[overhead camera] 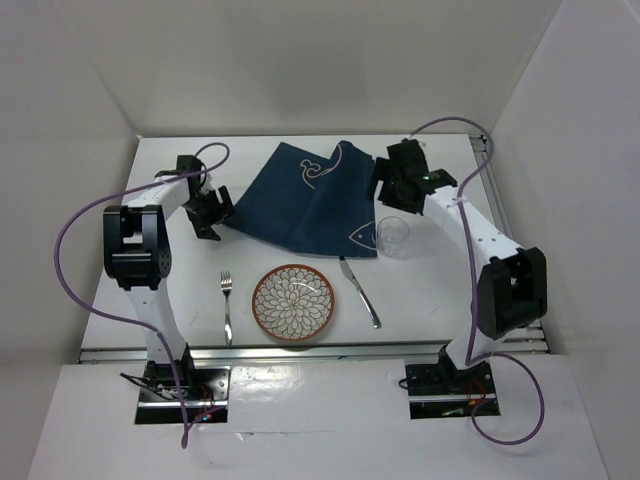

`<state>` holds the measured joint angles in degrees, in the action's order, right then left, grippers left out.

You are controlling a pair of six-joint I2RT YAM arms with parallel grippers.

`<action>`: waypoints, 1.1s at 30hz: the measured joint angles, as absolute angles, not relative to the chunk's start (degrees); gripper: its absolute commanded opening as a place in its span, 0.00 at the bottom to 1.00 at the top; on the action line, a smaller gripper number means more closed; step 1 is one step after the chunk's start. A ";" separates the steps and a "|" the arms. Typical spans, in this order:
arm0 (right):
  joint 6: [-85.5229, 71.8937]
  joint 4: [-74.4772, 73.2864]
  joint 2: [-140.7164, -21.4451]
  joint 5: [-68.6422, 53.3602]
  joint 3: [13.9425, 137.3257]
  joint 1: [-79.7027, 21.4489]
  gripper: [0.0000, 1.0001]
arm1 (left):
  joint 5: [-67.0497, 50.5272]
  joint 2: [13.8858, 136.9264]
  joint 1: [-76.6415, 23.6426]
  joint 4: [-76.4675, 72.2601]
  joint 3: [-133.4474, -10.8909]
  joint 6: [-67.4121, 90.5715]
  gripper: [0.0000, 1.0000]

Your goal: Set the dinner table for one person

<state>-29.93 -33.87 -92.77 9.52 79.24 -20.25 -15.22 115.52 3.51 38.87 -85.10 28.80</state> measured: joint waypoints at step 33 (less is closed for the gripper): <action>-26.15 -35.64 -93.91 0.86 67.09 -6.85 0.14 | -10.39 112.16 3.51 33.80 -84.03 33.34 0.00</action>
<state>-26.15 -35.64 -93.91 0.86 67.09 -6.85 -10.39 112.16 3.51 33.80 -84.03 33.34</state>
